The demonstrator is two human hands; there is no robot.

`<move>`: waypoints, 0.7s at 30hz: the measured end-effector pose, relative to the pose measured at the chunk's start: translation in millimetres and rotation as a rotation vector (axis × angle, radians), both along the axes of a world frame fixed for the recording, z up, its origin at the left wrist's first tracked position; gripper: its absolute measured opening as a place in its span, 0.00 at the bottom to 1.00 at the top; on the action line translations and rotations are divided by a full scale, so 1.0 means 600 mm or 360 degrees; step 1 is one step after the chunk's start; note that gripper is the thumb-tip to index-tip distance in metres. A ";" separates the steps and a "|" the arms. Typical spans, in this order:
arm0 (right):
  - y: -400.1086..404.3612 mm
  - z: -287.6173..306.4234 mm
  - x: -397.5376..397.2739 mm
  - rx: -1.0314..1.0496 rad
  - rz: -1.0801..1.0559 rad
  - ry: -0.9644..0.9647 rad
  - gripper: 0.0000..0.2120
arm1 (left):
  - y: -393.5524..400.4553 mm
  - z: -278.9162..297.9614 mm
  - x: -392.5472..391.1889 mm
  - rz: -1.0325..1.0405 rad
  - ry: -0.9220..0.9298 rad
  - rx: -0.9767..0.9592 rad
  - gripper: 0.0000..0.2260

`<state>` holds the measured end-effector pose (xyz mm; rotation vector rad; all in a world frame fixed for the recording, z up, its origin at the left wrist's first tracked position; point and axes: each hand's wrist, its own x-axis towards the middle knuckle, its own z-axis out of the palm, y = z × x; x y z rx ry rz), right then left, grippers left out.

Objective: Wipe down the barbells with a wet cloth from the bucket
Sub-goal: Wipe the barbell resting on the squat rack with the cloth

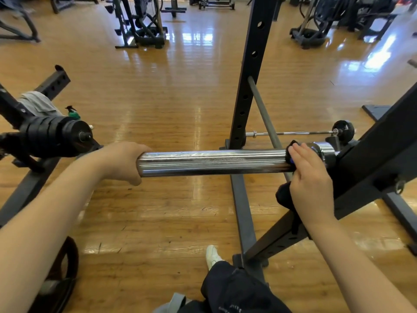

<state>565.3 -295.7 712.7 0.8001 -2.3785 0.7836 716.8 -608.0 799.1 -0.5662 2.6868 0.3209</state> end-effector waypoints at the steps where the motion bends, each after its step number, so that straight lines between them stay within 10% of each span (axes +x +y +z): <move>1: 0.008 -0.002 0.002 0.0014 0.0018 0.0022 0.19 | -0.002 0.002 -0.003 -0.0007 -0.0018 0.0018 0.28; 7: 0.018 -0.016 0.018 -0.0111 -0.0021 0.0021 0.19 | -0.007 -0.055 0.040 -0.0060 0.0580 -0.0476 0.50; 12: -0.014 -0.017 0.027 -0.0205 0.0010 0.0017 0.18 | -0.001 -0.107 0.055 -0.0026 0.1082 -0.0597 0.40; 21: -0.002 -0.012 0.007 -0.0183 -0.0058 -0.0009 0.18 | -0.009 -0.042 0.022 0.0107 0.0409 -0.0141 0.44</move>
